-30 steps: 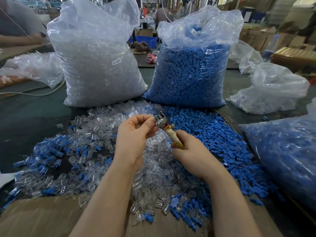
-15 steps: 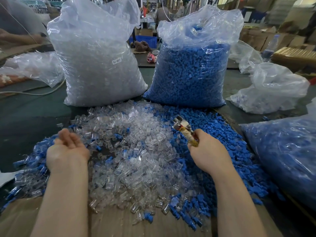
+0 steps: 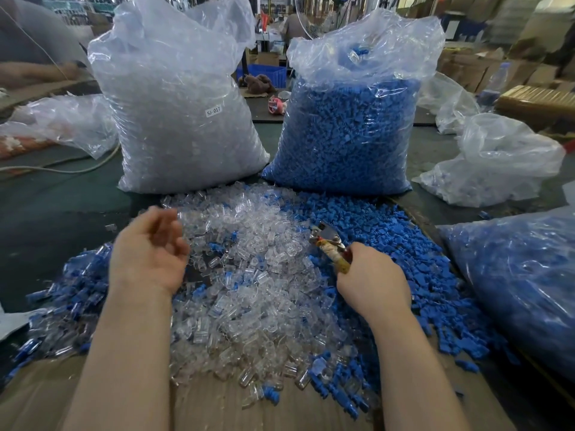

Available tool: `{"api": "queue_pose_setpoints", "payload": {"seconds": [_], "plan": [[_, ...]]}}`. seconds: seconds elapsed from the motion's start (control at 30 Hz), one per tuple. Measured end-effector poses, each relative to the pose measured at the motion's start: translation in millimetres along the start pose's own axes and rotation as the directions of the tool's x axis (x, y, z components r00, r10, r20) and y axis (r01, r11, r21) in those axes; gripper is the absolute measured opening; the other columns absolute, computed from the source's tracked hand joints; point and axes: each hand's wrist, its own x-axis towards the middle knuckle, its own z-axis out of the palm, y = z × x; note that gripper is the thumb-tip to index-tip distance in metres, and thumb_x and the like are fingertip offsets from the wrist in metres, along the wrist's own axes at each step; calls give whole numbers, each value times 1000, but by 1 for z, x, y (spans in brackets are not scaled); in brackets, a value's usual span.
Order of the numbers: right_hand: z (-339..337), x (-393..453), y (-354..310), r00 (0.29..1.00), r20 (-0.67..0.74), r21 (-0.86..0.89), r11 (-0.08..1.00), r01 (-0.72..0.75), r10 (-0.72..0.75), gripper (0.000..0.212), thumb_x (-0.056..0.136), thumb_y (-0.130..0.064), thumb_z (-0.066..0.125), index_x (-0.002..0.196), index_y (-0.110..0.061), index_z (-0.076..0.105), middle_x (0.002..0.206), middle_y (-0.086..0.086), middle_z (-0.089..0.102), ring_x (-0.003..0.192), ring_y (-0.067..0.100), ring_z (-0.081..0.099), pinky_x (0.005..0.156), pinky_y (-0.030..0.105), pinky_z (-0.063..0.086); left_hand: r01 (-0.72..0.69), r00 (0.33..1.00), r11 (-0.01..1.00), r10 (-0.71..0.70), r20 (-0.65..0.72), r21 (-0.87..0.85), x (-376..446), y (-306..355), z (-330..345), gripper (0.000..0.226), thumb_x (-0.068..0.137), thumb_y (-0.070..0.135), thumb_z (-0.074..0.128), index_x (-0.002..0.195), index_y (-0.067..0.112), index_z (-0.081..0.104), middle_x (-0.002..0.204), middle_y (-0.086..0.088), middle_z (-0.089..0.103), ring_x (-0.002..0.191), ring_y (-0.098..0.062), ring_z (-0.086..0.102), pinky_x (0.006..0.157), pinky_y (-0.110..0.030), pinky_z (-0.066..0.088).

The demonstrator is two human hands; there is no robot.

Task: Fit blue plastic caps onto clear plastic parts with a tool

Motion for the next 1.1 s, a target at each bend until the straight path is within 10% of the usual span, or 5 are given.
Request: {"api": "queue_pose_setpoints", "payload": {"seconds": [0.17, 0.27, 0.37, 0.87, 1.1], "plan": [[3, 1, 0, 1000, -2, -20, 999, -31, 31, 14, 90, -29, 59, 93, -22, 48, 74, -5, 44, 71, 24, 49, 56, 31, 36, -267, 955, 538, 37, 294, 799, -15, -32, 22, 10, 87, 26, 72, 92, 18, 67, 83, 2, 70, 72, -9, 63, 60, -19, 45], [1, 0, 1, 999, -28, 5, 1000, -31, 31, 15, 88, -29, 59, 90, -21, 46, 74, -4, 44, 66, 20, 45, 52, 30, 30, -351, 933, 134, 129, 335, 927, -16, -47, 24, 20, 84, 32, 76, 93, 19, 64, 85, 5, 65, 81, -12, 61, 67, -28, 44], [1, 0, 1, 997, -69, 76, 997, -12, 17, 12, 86, -28, 57, 88, -23, 47, 82, -2, 50, 63, 16, 43, 52, 30, 30, -343, 923, -49, 166, 346, 938, -13, -54, 25, 24, 88, 40, 71, 98, 20, 64, 86, 5, 65, 77, -9, 57, 70, -29, 42], [3, 5, -2, 996, -82, 418, 908, 10, 26, 12, 88, -29, 64, 90, -30, 52, 78, -13, 56, 69, 8, 52, 57, 29, 36, -420, 905, 8, 80, 418, 908, -6, -53, 18, 21, 83, 16, 78, 84, 24, 59, 81, 7, 62, 73, -6, 58, 56, -20, 39], [0, 5, -5, 992, -117, 689, 723, 55, 36, 6, 89, -25, 70, 92, -26, 64, 80, -9, 66, 73, 12, 61, 66, 30, 46, -360, 886, 536, -59, 460, 763, -16, -46, 29, 19, 88, 14, 72, 99, 29, 72, 79, 6, 73, 69, -3, 68, 59, -14, 50]]}}
